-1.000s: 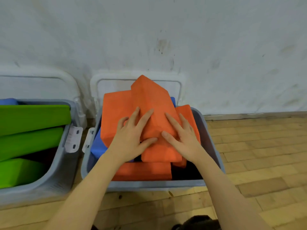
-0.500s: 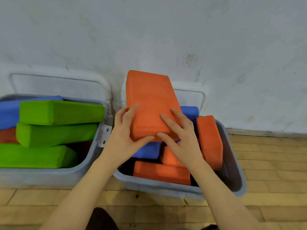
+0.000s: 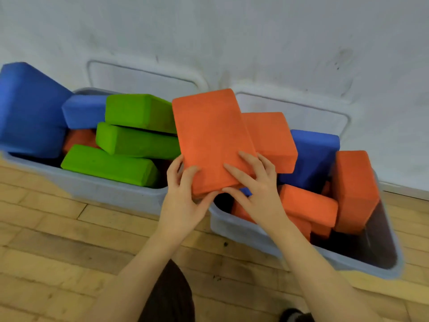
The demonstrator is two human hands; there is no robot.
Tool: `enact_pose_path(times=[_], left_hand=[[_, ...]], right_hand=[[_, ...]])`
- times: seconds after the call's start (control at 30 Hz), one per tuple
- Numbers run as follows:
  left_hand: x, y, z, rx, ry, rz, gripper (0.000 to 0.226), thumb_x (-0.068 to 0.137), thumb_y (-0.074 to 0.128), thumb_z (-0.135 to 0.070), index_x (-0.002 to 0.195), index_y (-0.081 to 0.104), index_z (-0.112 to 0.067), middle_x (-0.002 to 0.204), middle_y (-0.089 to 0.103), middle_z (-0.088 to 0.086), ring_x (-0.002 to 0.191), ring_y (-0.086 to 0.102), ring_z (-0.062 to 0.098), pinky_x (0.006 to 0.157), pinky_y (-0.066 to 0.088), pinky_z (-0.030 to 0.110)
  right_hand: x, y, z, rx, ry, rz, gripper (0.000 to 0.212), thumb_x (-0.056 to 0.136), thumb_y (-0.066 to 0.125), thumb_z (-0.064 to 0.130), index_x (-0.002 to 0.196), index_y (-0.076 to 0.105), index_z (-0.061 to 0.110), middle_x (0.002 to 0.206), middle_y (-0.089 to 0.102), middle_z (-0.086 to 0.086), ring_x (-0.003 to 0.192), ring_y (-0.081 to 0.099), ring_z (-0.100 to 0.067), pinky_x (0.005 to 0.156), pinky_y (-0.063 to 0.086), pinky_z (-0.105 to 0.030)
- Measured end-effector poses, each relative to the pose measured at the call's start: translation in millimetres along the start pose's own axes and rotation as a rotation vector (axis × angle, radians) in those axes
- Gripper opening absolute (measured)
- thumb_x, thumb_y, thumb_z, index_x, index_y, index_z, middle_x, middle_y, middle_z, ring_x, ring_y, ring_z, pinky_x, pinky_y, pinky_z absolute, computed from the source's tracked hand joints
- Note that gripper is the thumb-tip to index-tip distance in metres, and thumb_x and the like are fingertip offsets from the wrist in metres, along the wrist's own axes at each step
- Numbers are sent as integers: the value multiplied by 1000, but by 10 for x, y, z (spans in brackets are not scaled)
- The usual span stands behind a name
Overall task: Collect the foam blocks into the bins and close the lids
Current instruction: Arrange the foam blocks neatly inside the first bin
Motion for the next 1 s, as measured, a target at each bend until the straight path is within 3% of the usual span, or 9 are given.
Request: enact_pose_path(times=[0.1, 0.23, 0.37, 0.43, 0.57, 0.7, 0.8, 0.9, 1.0], left_hand=[[95, 30, 85, 2, -8, 81, 84, 72, 63, -61, 143, 33, -28, 150, 16, 11, 130, 34, 23, 99, 39, 32], [331, -67, -33, 21, 51, 70, 79, 74, 66, -57, 141, 37, -27, 150, 26, 14, 126, 43, 24, 99, 35, 26], [650, -198, -156, 34, 72, 41, 78, 73, 53, -62, 140, 41, -25, 148, 29, 17, 127, 44, 32, 103, 40, 47], [805, -242, -225, 67, 96, 24, 76, 73, 52, -62, 139, 43, -26, 148, 31, 17, 126, 45, 33, 97, 42, 54], [1004, -286, -333, 124, 103, -38, 74, 72, 52, -63, 135, 48, -25, 143, 38, 17, 116, 54, 35, 89, 46, 53], [1211, -161, -344, 227, 72, -112, 71, 73, 50, -64, 134, 50, -28, 141, 41, 18, 117, 53, 33, 86, 42, 47], [1398, 25, -276, 244, 91, -111, 73, 73, 47, -66, 134, 49, -28, 142, 41, 17, 117, 52, 32, 86, 42, 45], [1622, 228, -169, 290, 147, -75, 69, 76, 47, -62, 136, 45, -29, 142, 40, 17, 115, 53, 30, 89, 40, 44], [1850, 411, -41, 374, 179, -108, 61, 81, 49, -57, 134, 45, -27, 137, 45, 22, 107, 58, 31, 90, 41, 43]], right_hand=[[44, -28, -33, 37, 47, -6, 50, 82, 60, 52, 127, 58, 30, 144, 37, -7, 124, 34, -33, 107, 29, -45], [207, -188, -44, 126, 110, -27, 46, 82, 61, 45, 124, 61, 25, 142, 40, -9, 123, 38, -29, 107, 33, -44], [535, -318, 90, 64, 91, -24, 41, 86, 54, 42, 122, 63, 23, 138, 47, -10, 120, 45, -33, 104, 36, -43], [672, -381, 108, 80, 137, -20, 44, 86, 52, 43, 123, 62, 23, 138, 47, -9, 122, 45, -32, 105, 37, -44], [871, -489, 54, 69, 196, -18, 47, 84, 54, 48, 127, 58, 29, 145, 37, -9, 130, 40, -26, 105, 37, -48], [1019, -398, -172, 42, 341, 8, 60, 83, 56, 58, 138, 41, 39, 154, 18, 1, 137, 28, -18, 109, 31, -49], [1138, -374, -376, 113, 322, -94, 55, 83, 61, 49, 134, 48, 33, 151, 23, -2, 135, 31, -17, 110, 29, -46], [1278, -241, -674, 167, 322, -86, 49, 84, 64, 41, 130, 49, 40, 150, 27, -2, 133, 33, -15, 109, 30, -48], [1476, -121, -896, 126, 274, -42, 55, 85, 65, 39, 136, 43, 38, 153, 23, -3, 135, 31, -14, 111, 29, -41]])
Point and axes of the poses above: each hand's wrist, its own x-axis towards the middle knuckle, its own y-axis out of the palm, z = x × y, the point moved 9 cm from there along x, towards the middle knuckle
